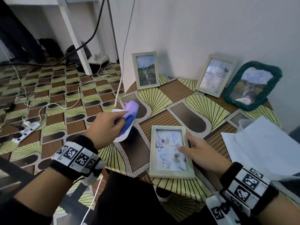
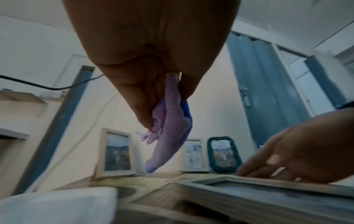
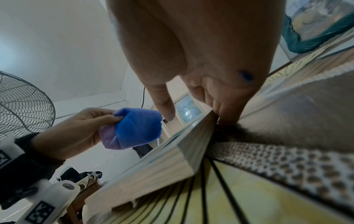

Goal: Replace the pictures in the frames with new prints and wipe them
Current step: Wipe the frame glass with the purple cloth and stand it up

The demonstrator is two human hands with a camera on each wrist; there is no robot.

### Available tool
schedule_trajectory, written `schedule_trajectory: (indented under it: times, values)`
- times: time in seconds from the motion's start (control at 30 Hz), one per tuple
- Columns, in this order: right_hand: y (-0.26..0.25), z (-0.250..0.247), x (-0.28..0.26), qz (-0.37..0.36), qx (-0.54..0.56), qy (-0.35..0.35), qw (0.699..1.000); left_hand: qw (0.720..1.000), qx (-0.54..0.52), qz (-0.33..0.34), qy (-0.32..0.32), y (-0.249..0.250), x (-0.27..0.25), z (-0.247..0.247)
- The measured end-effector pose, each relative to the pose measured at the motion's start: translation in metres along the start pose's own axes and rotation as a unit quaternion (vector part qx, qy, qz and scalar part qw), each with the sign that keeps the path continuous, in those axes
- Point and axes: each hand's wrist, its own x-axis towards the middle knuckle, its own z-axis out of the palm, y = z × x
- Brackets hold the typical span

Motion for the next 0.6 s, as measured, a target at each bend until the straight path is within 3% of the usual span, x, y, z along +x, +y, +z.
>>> schedule_trajectory:
  times: [0.1, 0.23, 0.37, 0.43, 0.6]
  values:
    - [-0.003, -0.001, -0.001, -0.002, 0.008, 0.001, 1.000, 0.998, -0.001, 0.067, -0.006, 0.040, 0.001, 0.002]
    - [-0.004, -0.002, -0.001, -0.010, 0.035, 0.016, 0.999, 0.987, 0.002, 0.101, -0.123, 0.077, -0.007, 0.029]
    - [-0.002, -0.005, -0.001, -0.005, 0.072, 0.018, 0.997, 0.942, 0.157, 0.134, -0.265, 0.096, -0.016, 0.062]
    - [-0.001, -0.006, -0.002, 0.012, 0.092, 0.021, 0.996, 0.923, 0.182, 0.144, -0.306, 0.097, -0.021, 0.071]
    - [0.000, -0.006, 0.001, 0.030, 0.119, 0.044, 0.991, 0.942, 0.049, 0.120, -0.309, 0.093, -0.019, 0.062]
